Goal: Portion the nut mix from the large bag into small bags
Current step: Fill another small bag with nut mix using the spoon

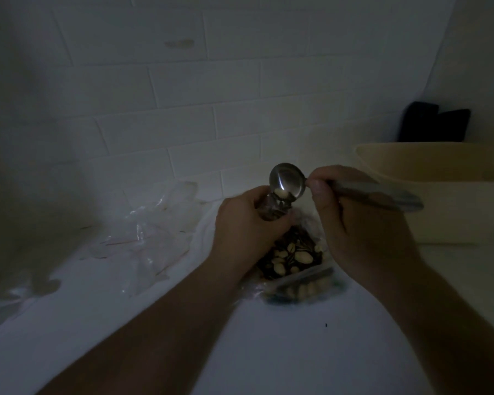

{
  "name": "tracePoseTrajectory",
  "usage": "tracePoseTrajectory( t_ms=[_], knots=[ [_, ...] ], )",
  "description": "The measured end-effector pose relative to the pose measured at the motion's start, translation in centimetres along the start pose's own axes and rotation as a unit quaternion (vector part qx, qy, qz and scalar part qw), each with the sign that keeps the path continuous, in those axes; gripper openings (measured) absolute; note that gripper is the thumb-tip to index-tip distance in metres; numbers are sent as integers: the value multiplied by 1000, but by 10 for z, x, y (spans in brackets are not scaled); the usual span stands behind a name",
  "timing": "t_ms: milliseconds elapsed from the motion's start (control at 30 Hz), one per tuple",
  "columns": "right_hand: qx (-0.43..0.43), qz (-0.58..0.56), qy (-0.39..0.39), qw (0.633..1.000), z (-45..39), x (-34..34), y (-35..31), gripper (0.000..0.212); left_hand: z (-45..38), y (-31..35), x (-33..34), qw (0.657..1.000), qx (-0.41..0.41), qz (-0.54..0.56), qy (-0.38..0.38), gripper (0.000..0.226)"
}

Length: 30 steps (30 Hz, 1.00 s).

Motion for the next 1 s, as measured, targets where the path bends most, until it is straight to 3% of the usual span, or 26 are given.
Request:
tracePoseTrajectory(
  t_ms=[200, 333, 500, 600, 700, 800, 1000],
  knots=[
    [29, -49, 26, 998, 6, 1, 8, 32, -4, -6, -4, 999, -32, 28, -6, 58],
    [80, -98, 41, 991, 9, 2, 18, 35, 0, -4, -8, 995, -53, 76, -23, 30],
    [165, -250, 104, 948, 15, 4, 31, 20, -2, -7, -11, 979, -92, 183, -25, 69],
    [174, -293, 135, 930, 14, 0, 33, 18, -2, -8, -10, 959, -113, 253, -51, 71],
    [171, -291, 128, 933, 16, 0, 33, 18, -2, -11, -15, 963, -103, 246, -38, 74],
    [168, -261, 99, 945, 18, 1, 36, 19, 0, -10, -19, 985, -68, 156, -24, 78],
    [155, -210, -6, 965, 27, 5, 47, 24, -2, -11, -28, 985, -51, 161, 21, 71]
  ],
)
Point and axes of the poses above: each hand's wrist, its own z-axis away from the middle knuckle, its own x-axis out of the palm, y = z × x, the point moved 5 cm from there along -z, towards the middle knuckle, and after that the axes turned 10 degrees about -x, right-handed, at the moved point
